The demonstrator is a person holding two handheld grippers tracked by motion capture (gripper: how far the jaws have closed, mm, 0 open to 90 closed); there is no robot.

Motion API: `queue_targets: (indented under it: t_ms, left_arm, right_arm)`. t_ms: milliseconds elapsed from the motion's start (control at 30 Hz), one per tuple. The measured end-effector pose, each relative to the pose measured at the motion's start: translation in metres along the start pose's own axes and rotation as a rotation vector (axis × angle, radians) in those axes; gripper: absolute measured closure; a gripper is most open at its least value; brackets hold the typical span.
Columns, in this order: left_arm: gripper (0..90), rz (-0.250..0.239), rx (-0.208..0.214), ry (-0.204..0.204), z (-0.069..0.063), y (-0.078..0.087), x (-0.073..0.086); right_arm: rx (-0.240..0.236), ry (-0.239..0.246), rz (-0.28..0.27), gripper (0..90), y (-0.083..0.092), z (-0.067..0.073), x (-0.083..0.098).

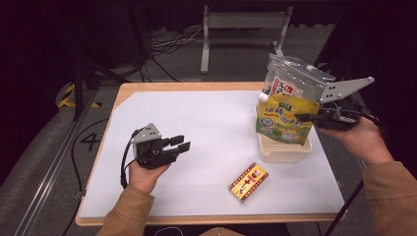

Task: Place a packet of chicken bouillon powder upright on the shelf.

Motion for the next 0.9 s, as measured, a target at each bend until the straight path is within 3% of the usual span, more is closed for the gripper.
queue_targets:
  t_ms: [433, 900]
  left_arm:
    - [59.5, 0.010, -0.002, 0.011, 0.000, -0.001, 0.006]
    - [58.3, 0.021, 0.005, 0.008, -0.002, -0.006, 0.006]
  right_arm:
    - [-0.021, -0.015, 0.002, 86.5, -0.007, -0.012, 0.010]
    - [-0.026, -0.020, 0.041, 86.4, -0.023, -0.022, 0.022]
Point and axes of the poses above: each handheld gripper's, and its own axes: y roughly backward along the jaws, x roughly out of its underside, z roughly to its left, the point moved 9 cm from there along -y, roughly forward along the jaws, and after that the axes turned 14 degrees about z, right-handed, at the moved point
